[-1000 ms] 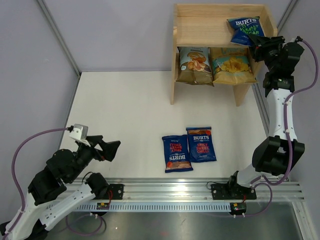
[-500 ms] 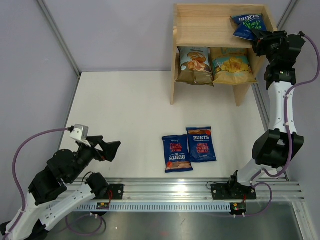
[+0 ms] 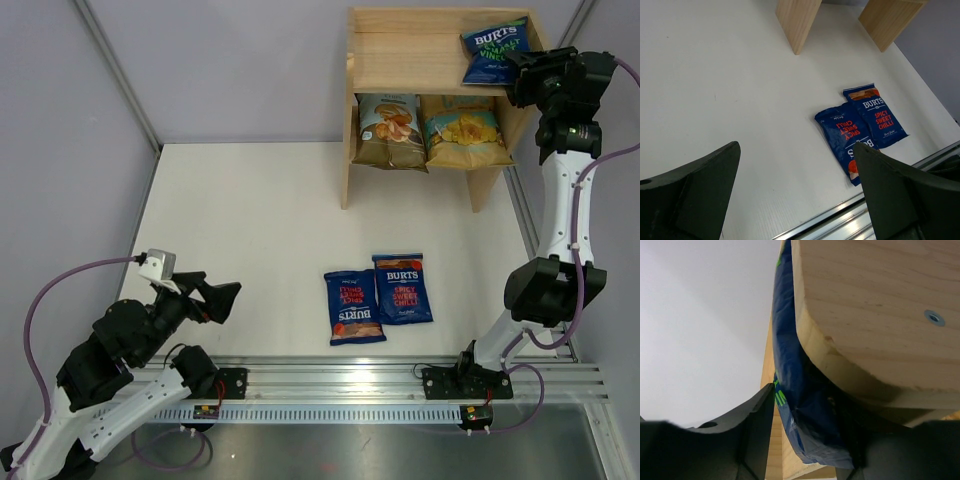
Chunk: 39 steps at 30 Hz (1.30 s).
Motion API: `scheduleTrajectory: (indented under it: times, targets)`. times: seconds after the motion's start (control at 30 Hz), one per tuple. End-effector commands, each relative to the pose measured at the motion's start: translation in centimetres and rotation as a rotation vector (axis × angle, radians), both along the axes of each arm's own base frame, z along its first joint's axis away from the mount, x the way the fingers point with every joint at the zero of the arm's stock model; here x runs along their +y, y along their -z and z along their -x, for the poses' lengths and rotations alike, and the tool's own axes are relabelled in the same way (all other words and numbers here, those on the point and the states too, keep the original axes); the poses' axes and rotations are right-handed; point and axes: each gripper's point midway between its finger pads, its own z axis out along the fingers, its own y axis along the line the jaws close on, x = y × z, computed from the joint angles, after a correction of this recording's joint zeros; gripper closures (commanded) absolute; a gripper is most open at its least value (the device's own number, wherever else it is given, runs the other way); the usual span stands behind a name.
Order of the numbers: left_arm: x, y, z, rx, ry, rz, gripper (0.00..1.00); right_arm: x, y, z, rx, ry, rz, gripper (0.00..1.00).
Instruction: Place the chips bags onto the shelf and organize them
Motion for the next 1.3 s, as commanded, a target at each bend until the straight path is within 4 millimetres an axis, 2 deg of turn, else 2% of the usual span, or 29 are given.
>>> scheduleTrajectory:
  times: [0.0,0.3,0.33,0.37,0.4,0.47,0.6,0.63,0.67,0.73,0.77,0.9,1.13,1.27]
  targets:
    - [-0.2,-1.1,0.0,-0.033,0.003,0.043,0.01,-0.2,-0.8,1.1,0.034,0.038,0.05,0.46]
    - [0.1,-1.3,0.1,-0.041,-0.003,0.053,0.01,-0.8,-0.5,2.5,0.136,0.068,0.11,0.38]
    - [0.1,-1.3,0.1,-0.043,0.0,0.056,0.01,-1.0,-0.3,2.5,0.147,0.076,0.132,0.38]
    - [0.1,-1.3,0.1,-0.043,0.0,0.056,0.01,-1.0,-0.9,2.8,0.14,0.08,0.146,0.38]
    - [0.1,-1.3,0.2,-0.045,0.002,0.057,0.01,-1.1,0.0,2.7,0.177,0.078,0.151,0.38]
    - [0.1,-1.4,0.2,-0.047,0.003,0.059,0.01,-1.0,-0.3,2.9,0.183,0.07,0.164,0.38]
    - [0.1,-1.5,0.3,-0.052,0.006,0.063,0.01,-0.8,0.4,3.2,0.216,0.055,0.16,0.4]
    - [0.1,-1.5,0.3,-0.053,0.006,0.064,0.01,-0.7,0.6,3.3,0.22,0.053,0.159,0.41]
    - [0.2,-1.5,0.4,-0.056,0.006,0.067,0.01,-0.8,1.3,3.2,0.236,0.053,0.157,0.46]
    - [0.3,-1.6,0.4,-0.061,0.005,0.07,0.01,-0.9,0.9,3.7,0.227,0.069,0.157,0.53]
    - [0.3,-1.6,0.4,-0.062,0.005,0.074,0.01,-1.0,1.3,3.6,0.226,0.073,0.157,0.59]
    - [0.4,-1.7,0.5,-0.066,0.006,0.079,0.01,-1.2,0.2,4.3,0.189,0.089,0.142,0.71]
    - [0.5,-1.8,0.6,-0.071,0.006,0.083,0.01,-1.5,-0.7,4.4,0.183,0.096,0.106,0.75]
    - [0.6,-1.8,0.7,-0.075,0.003,0.087,0.01,-1.8,-0.6,3.6,0.176,0.101,0.071,0.77]
